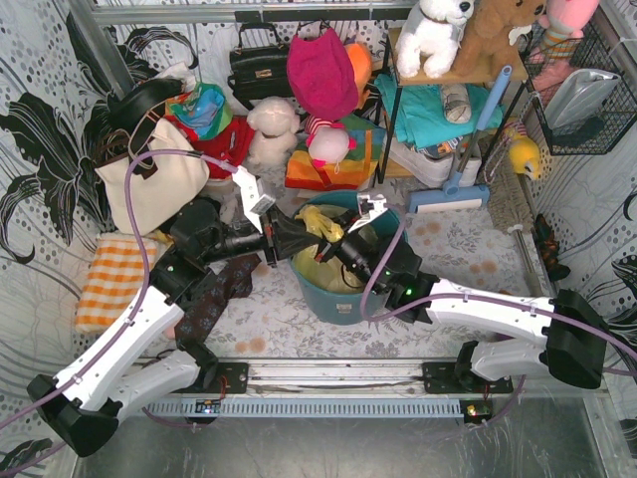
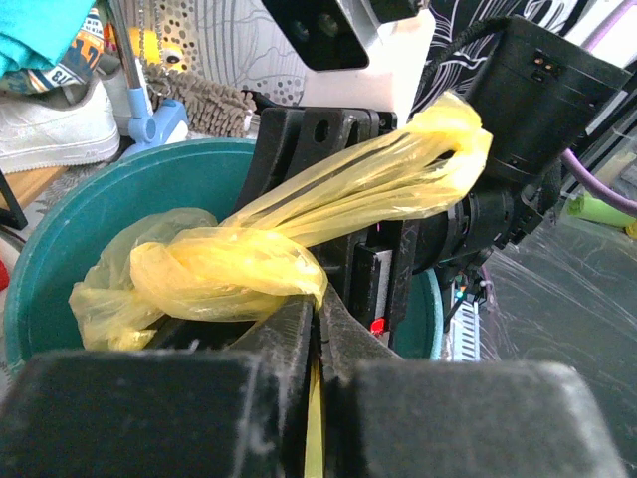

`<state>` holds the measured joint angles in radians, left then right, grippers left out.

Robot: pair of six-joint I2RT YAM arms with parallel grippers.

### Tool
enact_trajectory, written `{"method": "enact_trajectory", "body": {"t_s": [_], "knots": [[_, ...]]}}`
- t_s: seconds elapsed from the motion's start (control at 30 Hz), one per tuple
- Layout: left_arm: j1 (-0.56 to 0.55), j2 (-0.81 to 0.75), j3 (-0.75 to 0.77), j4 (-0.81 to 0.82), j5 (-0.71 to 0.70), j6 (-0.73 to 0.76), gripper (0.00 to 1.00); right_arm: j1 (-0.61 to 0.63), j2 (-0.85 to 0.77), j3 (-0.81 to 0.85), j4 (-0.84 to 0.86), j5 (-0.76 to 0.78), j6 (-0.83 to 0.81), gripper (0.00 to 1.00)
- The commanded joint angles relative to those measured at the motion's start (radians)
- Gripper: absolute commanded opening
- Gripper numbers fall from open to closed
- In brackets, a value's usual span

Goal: Tie the trash bag

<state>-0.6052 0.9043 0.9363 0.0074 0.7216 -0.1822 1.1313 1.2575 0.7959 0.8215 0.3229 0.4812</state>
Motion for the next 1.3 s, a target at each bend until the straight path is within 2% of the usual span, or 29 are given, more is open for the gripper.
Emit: {"method": "enact_trajectory", "body": {"t_s": [0.0, 0.07, 0.23, 0.4, 0.57, 0.83, 1.03, 1.27], "knots": [[-0.002, 0.018, -0.003, 0.007, 0.072, -0.017, 0.18, -0.001, -0.004, -0.018, 0.133, -0.093, -0.003, 0.0], [-0.002, 0.013, -0.01, -0.008, 0.081, -0.02, 0.28, -0.005, -0.003, -0.028, 0.158, -0.103, 0.0, 0.0], [-0.002, -0.022, -0.031, -0.046, 0.097, -0.02, 0.43, -0.009, 0.007, -0.043, 0.221, -0.139, 0.006, 0.0], [-0.002, -0.032, -0.008, -0.154, 0.093, 0.024, 0.53, -0.009, 0.014, -0.061, 0.29, -0.18, 0.005, 0.0], [-0.002, -0.073, 0.007, -0.254, 0.007, 0.07, 0.61, -0.008, 0.013, -0.092, 0.363, -0.192, 0.002, 0.0], [-0.001, -0.167, 0.004, -0.276, -0.144, 0.084, 0.69, -0.009, 0.015, -0.089, 0.389, -0.228, -0.004, 0.0], [-0.001, -0.203, 0.007, -0.287, -0.233, 0.099, 0.67, -0.009, 0.028, -0.075, 0.399, -0.257, 0.009, 0.0], [-0.002, -0.269, 0.003, -0.275, -0.451, 0.092, 0.66, -0.009, 0.024, -0.06, 0.381, -0.284, 0.013, 0.0]]}}
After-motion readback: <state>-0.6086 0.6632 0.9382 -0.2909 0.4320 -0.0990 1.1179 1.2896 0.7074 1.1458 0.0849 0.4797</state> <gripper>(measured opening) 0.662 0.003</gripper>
